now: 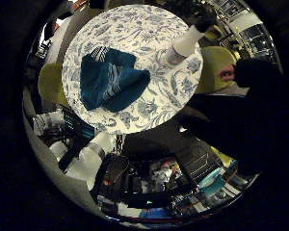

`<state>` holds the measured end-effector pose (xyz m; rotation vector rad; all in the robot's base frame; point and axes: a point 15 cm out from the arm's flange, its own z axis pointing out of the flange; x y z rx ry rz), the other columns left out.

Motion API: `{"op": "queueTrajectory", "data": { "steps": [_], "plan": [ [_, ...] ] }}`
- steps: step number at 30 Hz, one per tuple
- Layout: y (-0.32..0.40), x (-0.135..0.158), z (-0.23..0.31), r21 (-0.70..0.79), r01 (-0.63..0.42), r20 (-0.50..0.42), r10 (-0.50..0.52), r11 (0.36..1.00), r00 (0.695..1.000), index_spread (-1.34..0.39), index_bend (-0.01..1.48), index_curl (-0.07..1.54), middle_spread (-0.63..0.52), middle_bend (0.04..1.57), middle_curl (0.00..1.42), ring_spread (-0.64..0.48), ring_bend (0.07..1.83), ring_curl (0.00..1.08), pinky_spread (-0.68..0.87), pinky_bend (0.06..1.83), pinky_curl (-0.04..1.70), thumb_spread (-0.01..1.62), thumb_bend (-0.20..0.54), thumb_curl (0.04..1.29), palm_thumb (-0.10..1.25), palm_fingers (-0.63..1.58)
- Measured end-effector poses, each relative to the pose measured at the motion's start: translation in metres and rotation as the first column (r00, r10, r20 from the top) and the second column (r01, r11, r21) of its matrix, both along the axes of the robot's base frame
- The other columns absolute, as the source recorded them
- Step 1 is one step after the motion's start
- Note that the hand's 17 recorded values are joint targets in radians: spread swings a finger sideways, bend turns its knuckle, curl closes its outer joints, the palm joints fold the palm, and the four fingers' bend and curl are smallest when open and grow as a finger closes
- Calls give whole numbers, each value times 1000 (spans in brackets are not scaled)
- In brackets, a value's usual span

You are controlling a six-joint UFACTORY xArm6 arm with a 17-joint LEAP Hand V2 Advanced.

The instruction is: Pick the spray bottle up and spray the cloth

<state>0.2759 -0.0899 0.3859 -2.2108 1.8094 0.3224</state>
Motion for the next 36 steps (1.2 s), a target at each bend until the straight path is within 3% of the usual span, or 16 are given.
{"op": "queueTrajectory", "data": {
  "steps": [10,16,23,25,29,36],
  "plan": [
    [-1,12,10,-21,36,81,-34,999,996,-378,394,646,-169,659,588,-146,701,433,224,209,864,1116,-22,425,798,518],
    [-31,11,19,56,182,143,-189,982,972,-384,219,575,-181,635,573,-144,754,443,192,274,873,1139,-26,409,713,474],
    [-75,8,19,265,347,227,-408,900,884,-361,163,469,-159,568,540,-135,806,448,155,374,879,1118,-44,330,507,401],
    [-94,6,23,322,389,260,-476,863,840,-347,166,449,-147,565,535,-123,801,444,150,399,879,1100,-36,314,469,383],
    [-134,1,35,459,446,320,-612,768,723,-314,169,408,-100,541,516,-96,795,435,161,442,869,1081,-27,299,436,317],
    [-180,-14,31,551,457,372,-695,699,615,-245,173,368,-19,497,472,10,678,384,274,415,776,1065,-24,289,429,183]
  ]
}}
